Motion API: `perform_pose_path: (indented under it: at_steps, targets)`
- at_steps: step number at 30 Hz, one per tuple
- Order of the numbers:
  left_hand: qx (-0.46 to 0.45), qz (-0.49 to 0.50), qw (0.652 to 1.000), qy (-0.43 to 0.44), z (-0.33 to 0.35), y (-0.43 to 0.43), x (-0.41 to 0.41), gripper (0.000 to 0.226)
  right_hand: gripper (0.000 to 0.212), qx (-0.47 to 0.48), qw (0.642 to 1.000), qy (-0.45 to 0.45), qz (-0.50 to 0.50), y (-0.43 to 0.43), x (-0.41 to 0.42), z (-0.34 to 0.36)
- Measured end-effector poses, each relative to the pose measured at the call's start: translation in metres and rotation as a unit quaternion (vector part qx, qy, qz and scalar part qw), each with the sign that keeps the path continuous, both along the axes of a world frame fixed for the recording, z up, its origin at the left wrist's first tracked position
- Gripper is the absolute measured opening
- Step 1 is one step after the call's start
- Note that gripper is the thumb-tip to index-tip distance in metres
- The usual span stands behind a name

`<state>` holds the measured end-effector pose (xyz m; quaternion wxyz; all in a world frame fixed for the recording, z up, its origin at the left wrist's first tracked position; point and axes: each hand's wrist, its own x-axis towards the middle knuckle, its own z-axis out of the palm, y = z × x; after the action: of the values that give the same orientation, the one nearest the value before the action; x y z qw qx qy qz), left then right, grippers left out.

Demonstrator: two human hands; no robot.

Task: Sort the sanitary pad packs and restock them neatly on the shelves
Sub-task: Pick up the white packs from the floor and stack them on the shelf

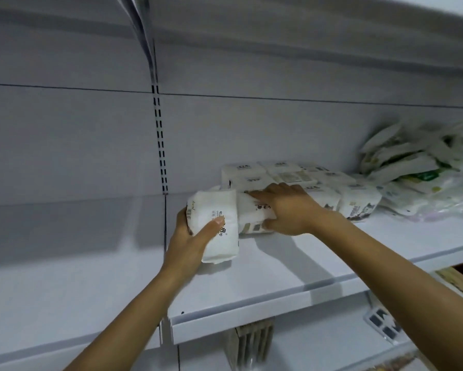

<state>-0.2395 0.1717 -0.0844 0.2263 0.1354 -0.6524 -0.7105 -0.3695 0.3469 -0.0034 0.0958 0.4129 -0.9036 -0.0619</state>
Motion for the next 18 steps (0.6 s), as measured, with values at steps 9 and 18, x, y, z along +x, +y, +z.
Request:
perform_pose_path:
  at_steps: [9, 18]
  targets:
    - [0.012, 0.016, 0.999, 0.044, 0.011, 0.02, 0.009, 0.063, 0.072, -0.194, 0.978, 0.022, 0.077, 0.012, 0.0, -0.011]
    - [-0.144, 0.058, 0.98, 0.124, 0.027, 0.154, -0.011, 0.065, 0.069, -0.503, 0.781, -0.327, 0.177, 0.092, 0.034, -0.027]
